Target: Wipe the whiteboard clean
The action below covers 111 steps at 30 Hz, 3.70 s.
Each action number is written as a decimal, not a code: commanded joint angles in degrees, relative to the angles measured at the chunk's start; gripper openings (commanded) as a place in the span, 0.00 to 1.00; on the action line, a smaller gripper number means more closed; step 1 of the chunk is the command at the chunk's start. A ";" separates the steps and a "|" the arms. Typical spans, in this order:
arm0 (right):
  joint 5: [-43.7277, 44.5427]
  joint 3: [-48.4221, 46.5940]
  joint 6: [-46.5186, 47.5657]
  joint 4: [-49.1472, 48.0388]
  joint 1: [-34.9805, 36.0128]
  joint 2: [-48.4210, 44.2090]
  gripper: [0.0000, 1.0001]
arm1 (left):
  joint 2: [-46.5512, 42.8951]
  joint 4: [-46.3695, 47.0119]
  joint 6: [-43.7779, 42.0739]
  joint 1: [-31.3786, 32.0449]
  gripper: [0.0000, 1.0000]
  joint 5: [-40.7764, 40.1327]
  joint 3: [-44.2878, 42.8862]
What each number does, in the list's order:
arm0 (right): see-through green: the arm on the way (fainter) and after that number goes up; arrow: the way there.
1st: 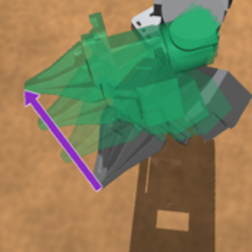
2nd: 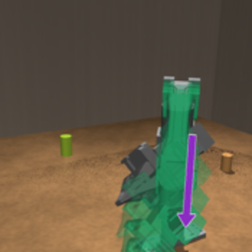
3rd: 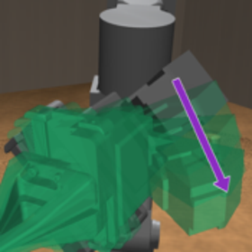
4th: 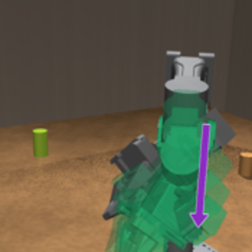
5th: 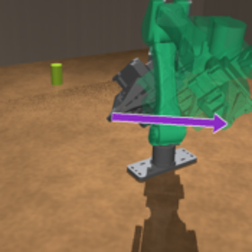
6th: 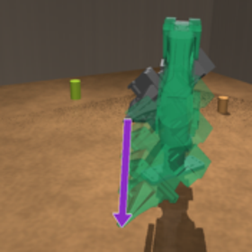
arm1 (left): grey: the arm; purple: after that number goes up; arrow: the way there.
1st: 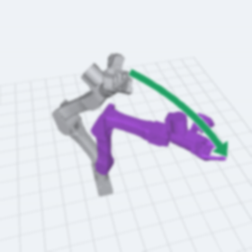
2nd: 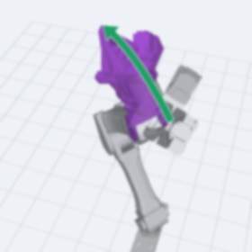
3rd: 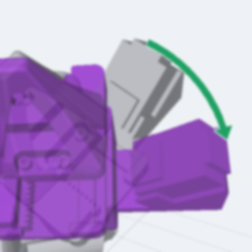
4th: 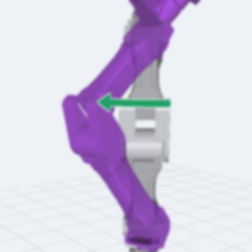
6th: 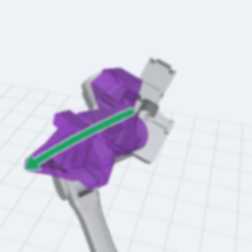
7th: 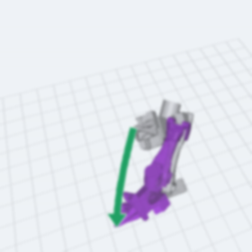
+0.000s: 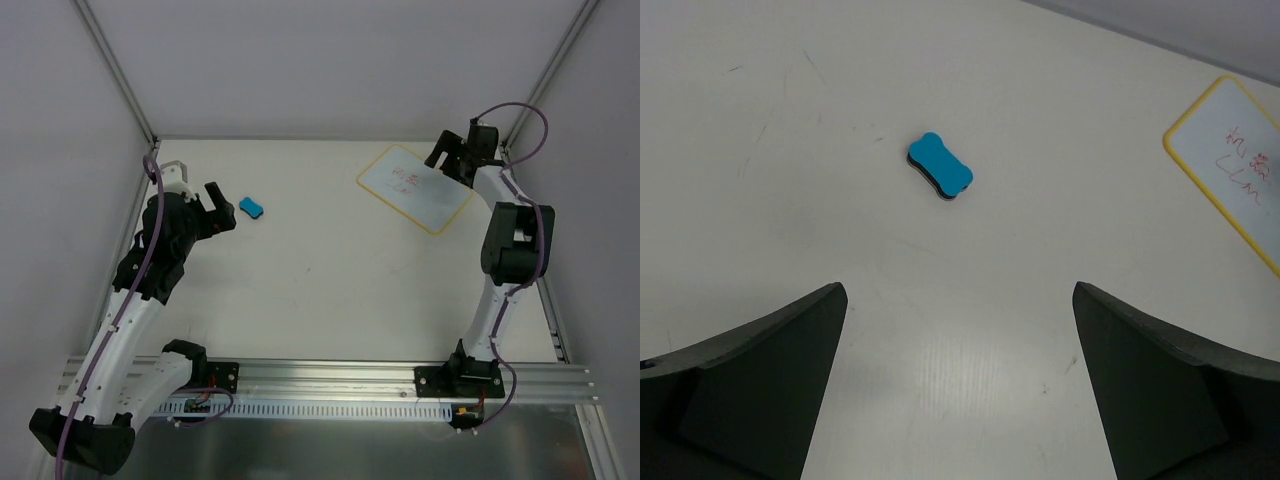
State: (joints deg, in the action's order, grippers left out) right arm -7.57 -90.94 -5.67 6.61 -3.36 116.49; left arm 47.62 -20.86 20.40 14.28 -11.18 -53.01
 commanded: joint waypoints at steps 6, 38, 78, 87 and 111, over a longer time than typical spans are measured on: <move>2.12 -6.09 -6.63 -13.99 -1.04 9.19 0.99 | 2.22 1.88 1.13 0.39 0.99 -2.27 -3.32; -6.58 -9.89 -25.00 -8.19 -1.48 19.49 0.99 | 0.64 1.88 5.61 0.39 0.99 -2.01 0.72; -15.54 -17.60 0.03 19.13 9.24 20.80 0.64 | -2.62 1.88 3.50 0.39 0.99 3.18 5.20; -14.58 -20.26 9.53 28.45 13.99 20.80 0.60 | 0.72 1.88 2.18 0.39 0.99 3.62 4.06; 0.54 0.12 21.84 31.27 29.37 7.10 0.18 | -0.25 1.88 2.54 0.39 0.99 7.13 6.52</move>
State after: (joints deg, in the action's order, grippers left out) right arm -8.08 -95.90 15.73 30.70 24.45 124.86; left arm 47.62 -20.45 23.33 14.28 -5.87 -46.72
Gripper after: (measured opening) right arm 0.193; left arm 0.988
